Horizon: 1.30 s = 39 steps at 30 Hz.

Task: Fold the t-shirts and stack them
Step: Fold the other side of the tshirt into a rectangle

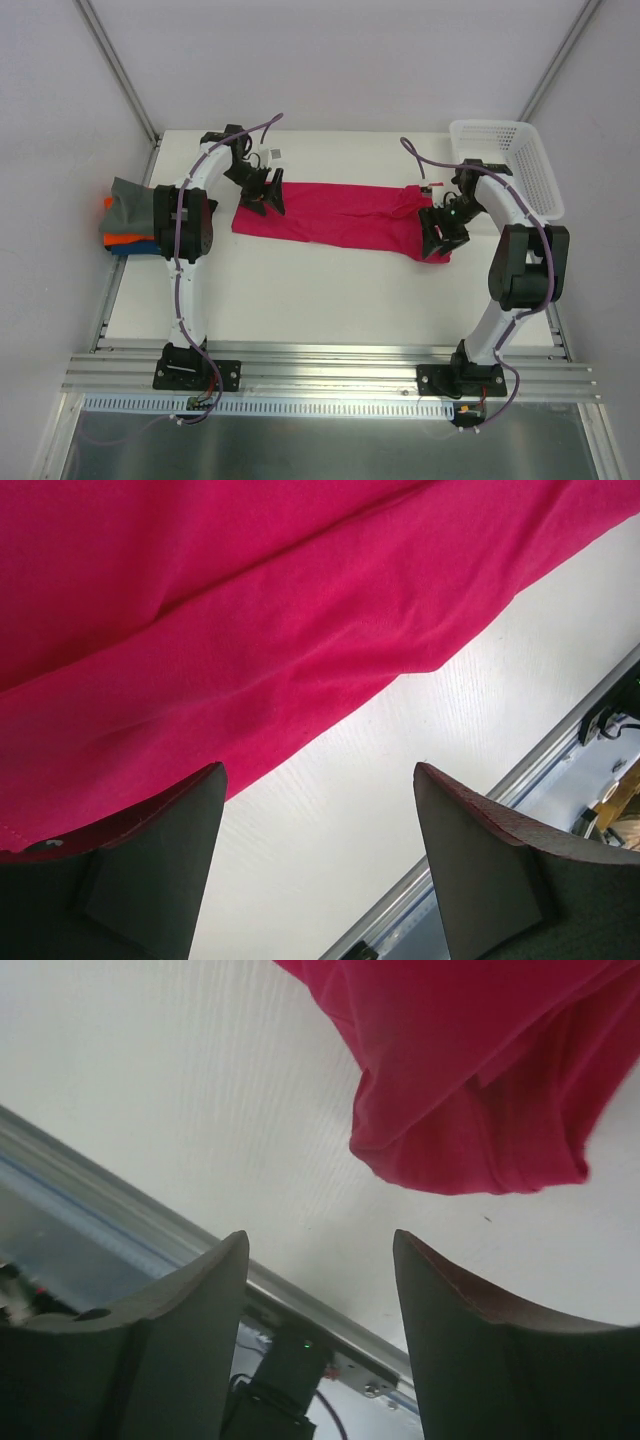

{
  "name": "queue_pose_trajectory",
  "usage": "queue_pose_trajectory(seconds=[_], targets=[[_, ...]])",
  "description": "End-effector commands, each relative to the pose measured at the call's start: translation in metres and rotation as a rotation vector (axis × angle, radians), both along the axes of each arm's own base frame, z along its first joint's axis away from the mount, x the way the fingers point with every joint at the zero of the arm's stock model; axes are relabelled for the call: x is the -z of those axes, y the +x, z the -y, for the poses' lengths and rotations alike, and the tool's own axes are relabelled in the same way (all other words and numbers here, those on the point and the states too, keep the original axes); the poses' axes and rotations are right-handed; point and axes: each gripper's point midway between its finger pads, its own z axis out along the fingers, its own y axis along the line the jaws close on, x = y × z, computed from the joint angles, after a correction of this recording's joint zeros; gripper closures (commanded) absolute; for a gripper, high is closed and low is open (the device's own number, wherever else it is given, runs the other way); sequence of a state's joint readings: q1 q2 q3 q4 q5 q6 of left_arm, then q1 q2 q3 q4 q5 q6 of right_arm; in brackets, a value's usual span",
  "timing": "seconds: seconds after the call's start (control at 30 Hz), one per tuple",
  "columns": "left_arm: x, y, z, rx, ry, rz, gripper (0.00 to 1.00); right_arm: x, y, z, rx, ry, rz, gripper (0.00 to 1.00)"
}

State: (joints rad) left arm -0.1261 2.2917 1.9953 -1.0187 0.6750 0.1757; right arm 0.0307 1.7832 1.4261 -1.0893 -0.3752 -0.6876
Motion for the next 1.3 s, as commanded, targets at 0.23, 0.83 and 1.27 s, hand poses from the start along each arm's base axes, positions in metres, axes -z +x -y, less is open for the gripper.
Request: queue_pose_trajectory(seconds=[0.23, 0.83, 1.27], targets=[[0.005, 0.006, -0.001, 0.041, 0.048, 0.032, 0.24, -0.008, 0.001, -0.032, 0.090, 0.274, -0.170, 0.43], [0.039, 0.015, 0.001, 0.082, 0.106, 0.019, 0.25, 0.006, 0.014, -0.007, 0.083, 0.118, -0.133, 0.46], [0.051, 0.009, -0.003, 0.080, 0.127, -0.015, 0.25, 0.039, 0.033, 0.002, 0.055, 0.078, -0.171, 0.85]])
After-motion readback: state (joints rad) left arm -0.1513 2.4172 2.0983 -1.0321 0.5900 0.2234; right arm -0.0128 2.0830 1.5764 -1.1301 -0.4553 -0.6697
